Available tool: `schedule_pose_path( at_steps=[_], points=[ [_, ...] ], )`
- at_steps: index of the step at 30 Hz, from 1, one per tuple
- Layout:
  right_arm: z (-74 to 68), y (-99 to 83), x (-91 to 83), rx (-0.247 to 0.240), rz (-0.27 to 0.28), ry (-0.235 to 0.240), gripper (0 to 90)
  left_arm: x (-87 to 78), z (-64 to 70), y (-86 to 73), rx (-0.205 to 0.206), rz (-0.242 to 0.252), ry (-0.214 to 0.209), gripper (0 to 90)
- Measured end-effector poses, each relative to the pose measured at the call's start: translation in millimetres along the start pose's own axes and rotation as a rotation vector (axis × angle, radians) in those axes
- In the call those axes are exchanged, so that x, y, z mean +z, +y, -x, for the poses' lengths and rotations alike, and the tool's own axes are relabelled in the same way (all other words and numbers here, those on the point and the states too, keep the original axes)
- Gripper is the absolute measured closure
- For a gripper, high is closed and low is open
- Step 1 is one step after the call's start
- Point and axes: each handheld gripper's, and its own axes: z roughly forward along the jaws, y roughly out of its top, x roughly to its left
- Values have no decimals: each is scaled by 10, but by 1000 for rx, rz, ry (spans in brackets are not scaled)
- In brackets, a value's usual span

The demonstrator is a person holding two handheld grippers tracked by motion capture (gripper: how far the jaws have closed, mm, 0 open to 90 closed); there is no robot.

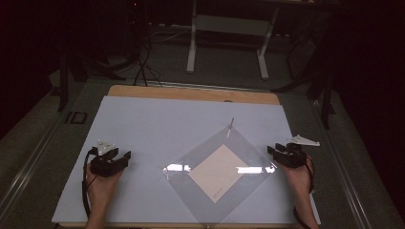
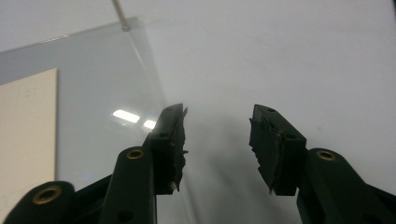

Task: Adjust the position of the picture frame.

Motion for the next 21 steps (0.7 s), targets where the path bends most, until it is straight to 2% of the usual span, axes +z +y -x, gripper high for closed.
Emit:
schedule_pose_path(
  at_steps=[2,6,8,12,13,15,21],
  points=[
    [-43,46,30,-21,2,16,548,-17,45,9,17,7,-17,480],
    [-103,125,105,-44,-11,22,565,-19,75,19,9,13,-48,494],
    [-138,158,151,-56,-16,30,575,-33,106,22,19,20,-58,508],
    [-214,226,226,-79,-22,58,580,-66,184,15,60,17,-92,527],
    [-214,226,226,-79,-22,58,580,-66,184,15,60,17,-92,535],
    [-286,282,257,-99,-16,69,581,-75,221,10,76,12,-105,537],
    [-385,409,309,-124,-11,84,606,-84,290,7,76,1,-127,541]
  ],
)
